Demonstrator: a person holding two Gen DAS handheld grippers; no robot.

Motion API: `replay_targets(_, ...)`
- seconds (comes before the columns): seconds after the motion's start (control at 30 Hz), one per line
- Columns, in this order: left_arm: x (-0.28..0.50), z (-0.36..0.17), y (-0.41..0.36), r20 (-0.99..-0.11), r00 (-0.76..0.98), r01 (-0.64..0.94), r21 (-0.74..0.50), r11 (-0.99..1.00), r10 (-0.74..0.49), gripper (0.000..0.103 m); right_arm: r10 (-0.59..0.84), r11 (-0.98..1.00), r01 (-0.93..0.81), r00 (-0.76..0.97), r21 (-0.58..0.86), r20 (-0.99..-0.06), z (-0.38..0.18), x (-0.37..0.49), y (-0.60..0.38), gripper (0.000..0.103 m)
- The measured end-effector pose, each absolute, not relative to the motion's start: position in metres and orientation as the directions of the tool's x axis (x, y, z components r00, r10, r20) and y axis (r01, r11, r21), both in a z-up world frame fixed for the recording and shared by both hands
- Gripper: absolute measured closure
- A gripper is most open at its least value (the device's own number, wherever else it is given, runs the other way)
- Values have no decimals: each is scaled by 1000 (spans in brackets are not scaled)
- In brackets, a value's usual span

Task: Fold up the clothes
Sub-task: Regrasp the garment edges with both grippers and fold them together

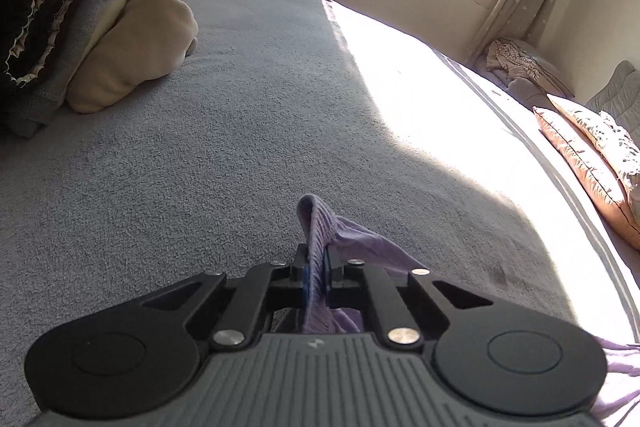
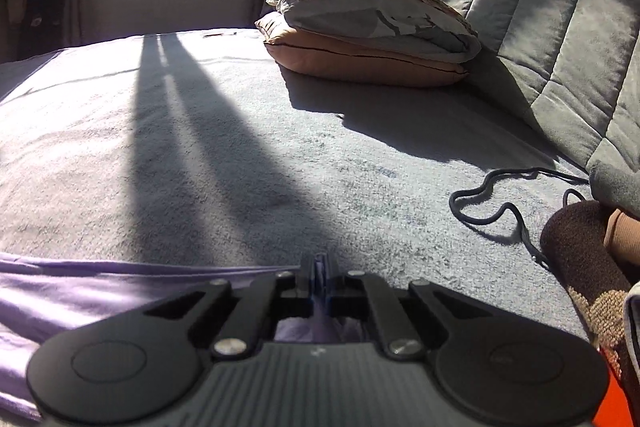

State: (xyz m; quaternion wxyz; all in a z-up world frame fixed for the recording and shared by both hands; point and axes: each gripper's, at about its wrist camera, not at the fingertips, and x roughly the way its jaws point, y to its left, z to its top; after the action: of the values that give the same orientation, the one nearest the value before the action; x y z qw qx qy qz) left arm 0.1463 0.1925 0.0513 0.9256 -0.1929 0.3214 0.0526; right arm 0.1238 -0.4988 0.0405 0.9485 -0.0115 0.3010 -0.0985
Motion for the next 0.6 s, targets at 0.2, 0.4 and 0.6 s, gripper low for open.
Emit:
replay_targets(0.2,142,58,196,-563,826,-238,-382,893,-21,98,-214,977,191,828,-99,-519,46,124,-489,99)
replay_targets(0.4,137,59,202,-528,849,-261,-427,866,-4,98,-277,961,233,830,-149,-484,50,127,-479,99)
replay_targets(0.6,142,49,211,-546,838,-316,-488,814,-2,98,-348,937,316,814,-147,-464,48,126,-485,100)
